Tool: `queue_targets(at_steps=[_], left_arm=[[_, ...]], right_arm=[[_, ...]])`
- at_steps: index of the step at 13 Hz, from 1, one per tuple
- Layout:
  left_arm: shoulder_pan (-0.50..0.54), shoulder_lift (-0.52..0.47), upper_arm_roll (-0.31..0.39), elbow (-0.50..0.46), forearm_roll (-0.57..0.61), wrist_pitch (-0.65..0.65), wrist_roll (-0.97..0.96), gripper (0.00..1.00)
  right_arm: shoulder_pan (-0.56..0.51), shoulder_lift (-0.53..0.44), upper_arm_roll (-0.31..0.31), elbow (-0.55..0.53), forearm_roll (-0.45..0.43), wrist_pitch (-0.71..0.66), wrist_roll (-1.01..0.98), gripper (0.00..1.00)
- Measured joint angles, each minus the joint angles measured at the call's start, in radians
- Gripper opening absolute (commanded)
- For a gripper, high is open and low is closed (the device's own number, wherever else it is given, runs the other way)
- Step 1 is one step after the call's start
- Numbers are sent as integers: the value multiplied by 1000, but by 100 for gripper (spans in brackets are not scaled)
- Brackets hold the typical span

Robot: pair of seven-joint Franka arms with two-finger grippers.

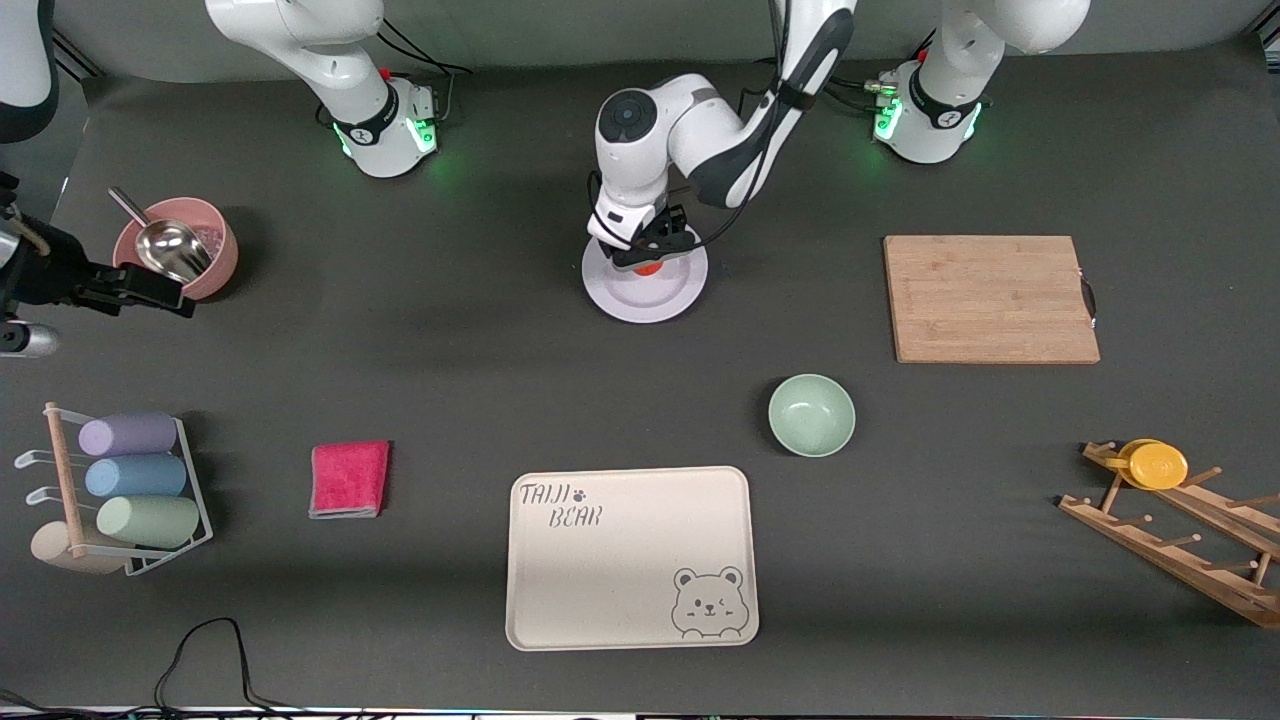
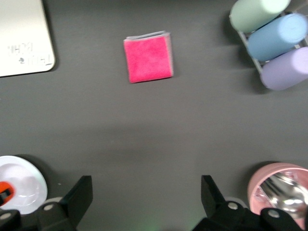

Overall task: Place orange and plate with both arms
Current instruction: 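Lower the orange onto the plate while the right gripper reaches forward, then open the left gripper and withdraw while the right gripper approaches the plate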

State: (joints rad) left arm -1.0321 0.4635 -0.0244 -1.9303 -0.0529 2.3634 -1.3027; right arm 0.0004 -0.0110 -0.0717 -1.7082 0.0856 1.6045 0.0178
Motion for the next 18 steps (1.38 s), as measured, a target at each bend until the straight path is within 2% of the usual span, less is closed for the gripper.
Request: queue_targets(at_steps=[2,4,5,6,13,15,18], left_arm=[[-9,40,1,4,1,28,0,40],[-16,61,1,9,1,31,0,50],[-18,67,1,14,2,31,0,80],[-19,69,1,18,2,31,0,100],[-12,50,25,59,4,12,17,100],[35,-13,39,77,4,-78,66,100],[176,-159,46,86,4,-200,186,100]], right_arm=[[28,-51,1,-87,71,27,3,100],[58,-89,2,-159,149,48,10,100],[69,-104,2,-193,194,62,11,100],[76,-119,2,-228,239,79,11,100],[104,-270,3,-515,573,184,-3,100],[120,-279,4,-608,701,242,-126,100],[121,-275,5,-786,912,315,-386,100]])
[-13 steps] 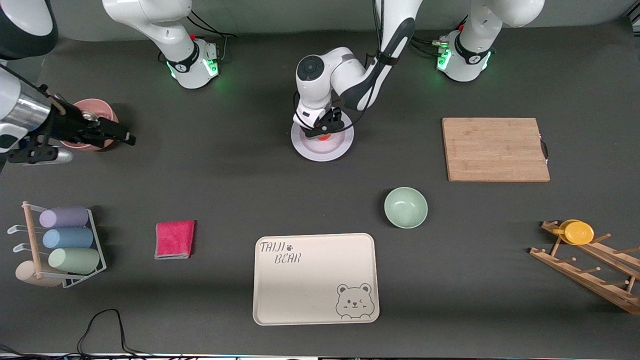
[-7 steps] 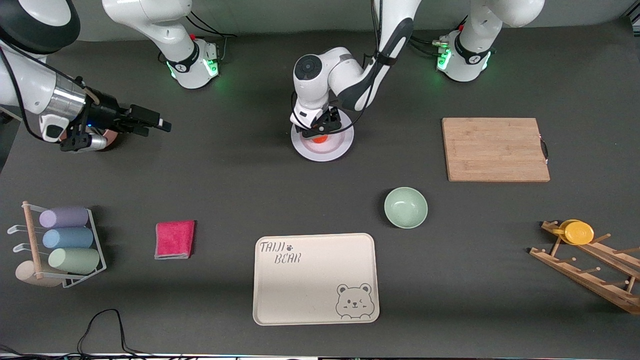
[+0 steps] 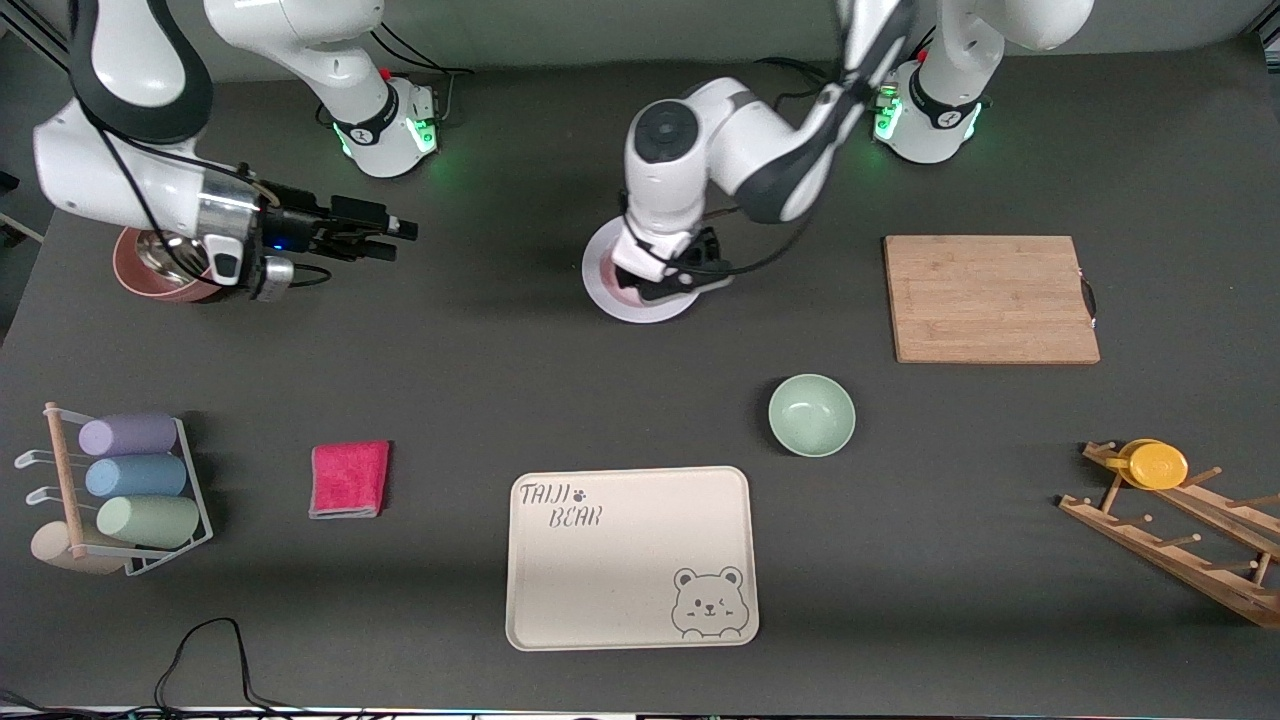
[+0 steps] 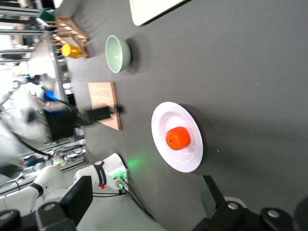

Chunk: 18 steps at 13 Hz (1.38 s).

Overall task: Place orange and plate with both arms
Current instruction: 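Open the left gripper and withdraw while the right gripper approaches the plate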

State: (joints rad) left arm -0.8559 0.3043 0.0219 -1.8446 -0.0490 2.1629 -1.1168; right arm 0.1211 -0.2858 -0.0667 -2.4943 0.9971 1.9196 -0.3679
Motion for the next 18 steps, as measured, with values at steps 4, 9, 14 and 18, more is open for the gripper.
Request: queue_targets(at_steps=[4,9,14,18], left_arm=[[189,-149,3,48,-1,-198,160,100],[462,-178,9,251,10,-503,418,100],[736,-227,21,277,70,-610,747,100],[729,-292,159,279,69,-692,985,100]], right_arm=[[1,46,0,-155,237,21,-313,100],[34,264,1,-219,479,23,-716,100],[80,452,49,-222,700,36,-954,100],[84,535,153,-219,856,99,-1028,89]])
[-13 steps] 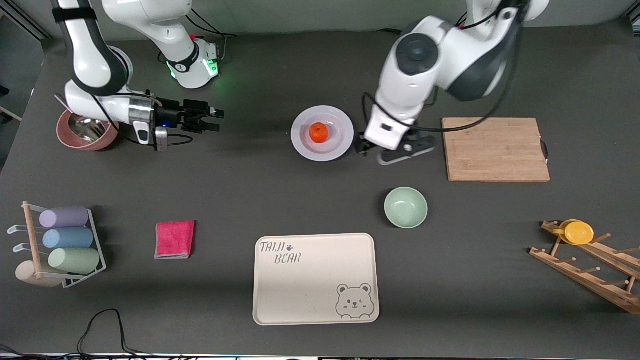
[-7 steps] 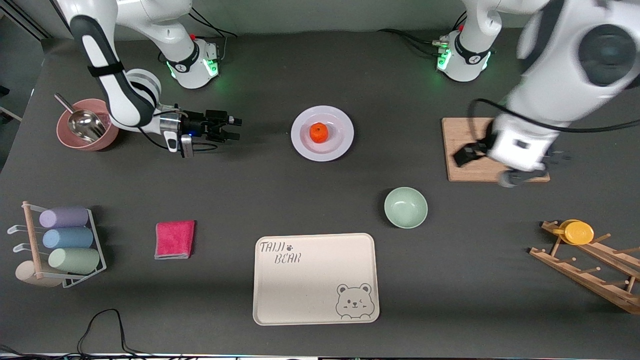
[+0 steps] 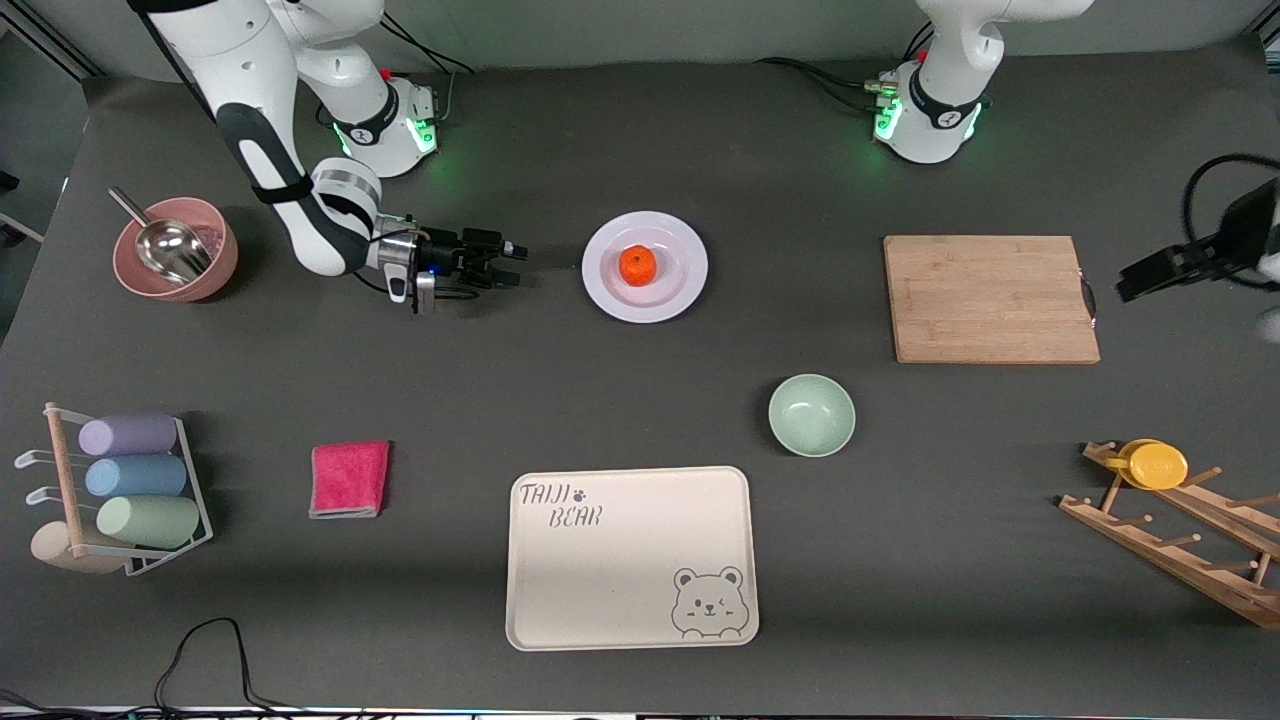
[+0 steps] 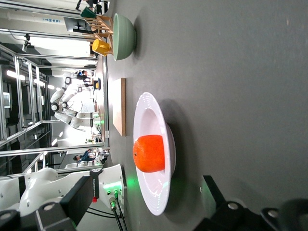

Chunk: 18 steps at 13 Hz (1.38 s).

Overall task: Place orange and plate with both arms
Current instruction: 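Open the left gripper and withdraw while the right gripper approaches the plate, then grip the white plate rim with the right gripper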

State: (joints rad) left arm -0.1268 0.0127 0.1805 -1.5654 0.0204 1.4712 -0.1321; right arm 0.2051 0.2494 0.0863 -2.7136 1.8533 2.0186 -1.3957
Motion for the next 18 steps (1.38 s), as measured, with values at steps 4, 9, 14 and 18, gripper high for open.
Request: queue_targets(at_steps=[4,9,14,18], left_arm=[[-14,-45,17,-32,0,-19,47,100],[-29,-46,-2,-99,0,45,47,100],[-29,-52,-13,-130,0,72,46,100],[-29,-54,-14,-143,0,79,46,100]], right_arm=[[1,55,47,5,109,7,-76,43],[1,98,50,20,121,7,-128,33],[17,157,63,42,183,5,-189,33],[46,190,139,81,297,7,-201,33]])
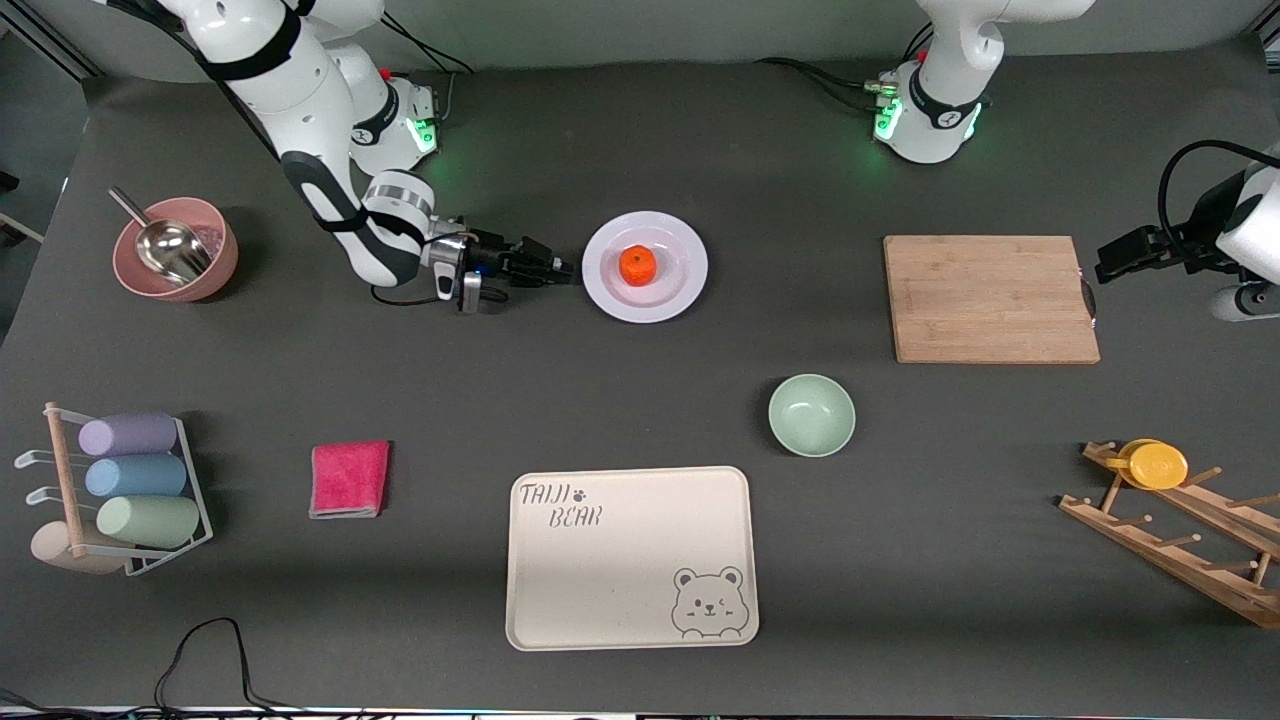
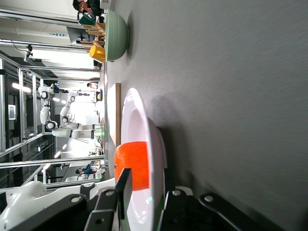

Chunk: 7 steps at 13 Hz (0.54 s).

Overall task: Place orange and plate with both arms
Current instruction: 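Grip the white plate rim with the right gripper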

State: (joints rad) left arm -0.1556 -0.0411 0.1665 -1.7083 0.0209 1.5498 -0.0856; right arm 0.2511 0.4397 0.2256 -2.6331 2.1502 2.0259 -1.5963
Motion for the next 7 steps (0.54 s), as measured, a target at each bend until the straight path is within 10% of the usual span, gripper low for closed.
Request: queue_targets(at_steps=[7], left_arm=[[0,-17,0,-35,0,23,0,100]], right_arm=[[38,55,18,37,77,1,-62,33]])
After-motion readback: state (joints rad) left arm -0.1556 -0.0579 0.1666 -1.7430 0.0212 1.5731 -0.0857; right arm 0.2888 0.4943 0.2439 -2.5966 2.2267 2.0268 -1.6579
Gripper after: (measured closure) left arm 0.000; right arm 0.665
